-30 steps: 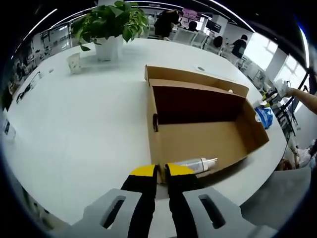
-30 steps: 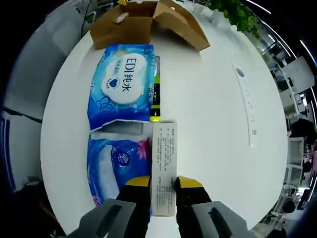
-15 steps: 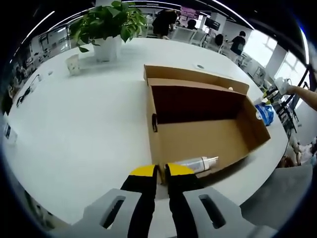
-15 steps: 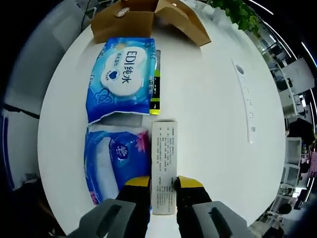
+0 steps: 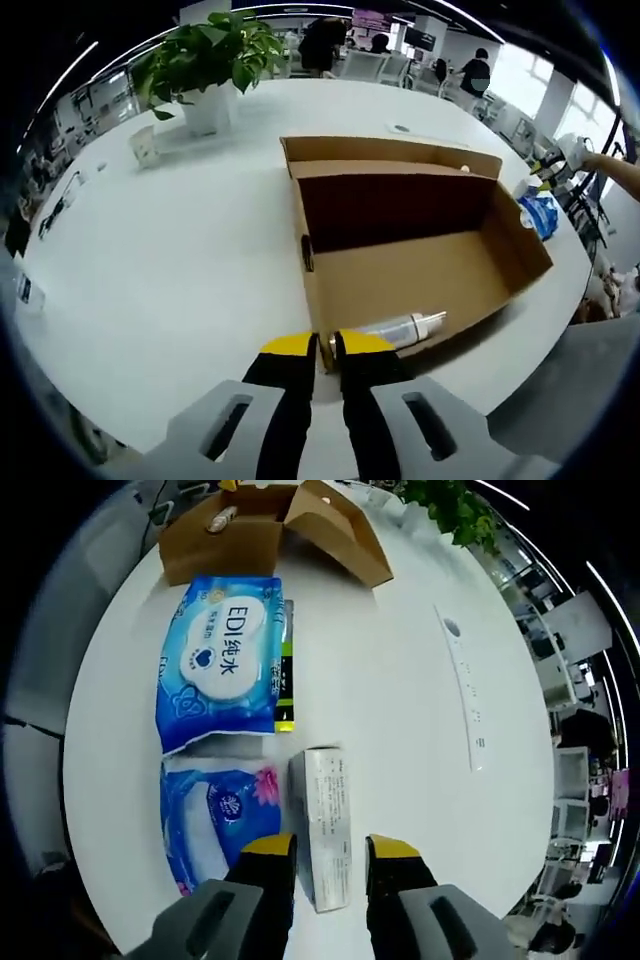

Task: Operate the shoe box by opening the lid, removing the specified soft item, and placing it in the target area until the item is outside and the box remains undamaged.

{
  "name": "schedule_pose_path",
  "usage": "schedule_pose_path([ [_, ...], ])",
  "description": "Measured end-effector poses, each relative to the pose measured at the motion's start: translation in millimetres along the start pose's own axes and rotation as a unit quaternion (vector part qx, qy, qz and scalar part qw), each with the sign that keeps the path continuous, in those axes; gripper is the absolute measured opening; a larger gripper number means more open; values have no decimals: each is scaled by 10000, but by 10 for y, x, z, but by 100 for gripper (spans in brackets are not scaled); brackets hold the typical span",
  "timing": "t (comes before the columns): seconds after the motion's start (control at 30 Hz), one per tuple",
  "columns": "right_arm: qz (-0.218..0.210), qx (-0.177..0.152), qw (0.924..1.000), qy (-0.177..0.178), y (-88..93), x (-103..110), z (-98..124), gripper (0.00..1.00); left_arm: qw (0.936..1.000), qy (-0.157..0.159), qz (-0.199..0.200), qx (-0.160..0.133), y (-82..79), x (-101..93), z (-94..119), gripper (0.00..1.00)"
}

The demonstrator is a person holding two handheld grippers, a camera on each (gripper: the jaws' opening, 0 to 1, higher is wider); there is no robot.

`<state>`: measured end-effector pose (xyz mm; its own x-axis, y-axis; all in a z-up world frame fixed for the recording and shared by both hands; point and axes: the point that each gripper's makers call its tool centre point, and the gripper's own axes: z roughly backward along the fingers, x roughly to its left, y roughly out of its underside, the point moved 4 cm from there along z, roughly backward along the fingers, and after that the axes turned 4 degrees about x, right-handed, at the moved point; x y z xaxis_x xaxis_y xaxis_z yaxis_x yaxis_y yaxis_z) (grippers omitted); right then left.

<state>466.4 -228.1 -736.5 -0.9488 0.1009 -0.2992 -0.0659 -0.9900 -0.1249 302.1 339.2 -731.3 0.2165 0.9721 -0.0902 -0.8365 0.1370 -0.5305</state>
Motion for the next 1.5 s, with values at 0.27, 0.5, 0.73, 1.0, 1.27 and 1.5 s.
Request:
schedule_pose_path([
  [0.27, -1473, -607, 9872, 94, -97, 8, 215, 43, 9985, -3, -544, 92, -110, -82, 40, 20],
  [0.5, -2059, -974, 9737, 86, -190, 135, 406, 56, 9953, 71, -928, 279, -180, -126, 65, 26],
  [0.73, -2553, -1315, 9575, 276, -284, 267, 582, 68, 9853, 454, -1577, 466, -306, -248, 75, 25],
  [1.0, -3293, -2077, 9210, 158, -546, 515, 887, 77, 9709, 733, -2139, 791, -397, -382, 24, 28],
  [1.27, -3722, -2513, 8931, 272, -676, 748, 1213, 83, 9538, 950, -2569, 1236, -419, -448, -41, 38],
  [1.5, -3766, -2543, 8901, 345, -775, 1051, 1383, 86, 9329, 1145, -3066, 1502, -472, -516, -128, 40],
])
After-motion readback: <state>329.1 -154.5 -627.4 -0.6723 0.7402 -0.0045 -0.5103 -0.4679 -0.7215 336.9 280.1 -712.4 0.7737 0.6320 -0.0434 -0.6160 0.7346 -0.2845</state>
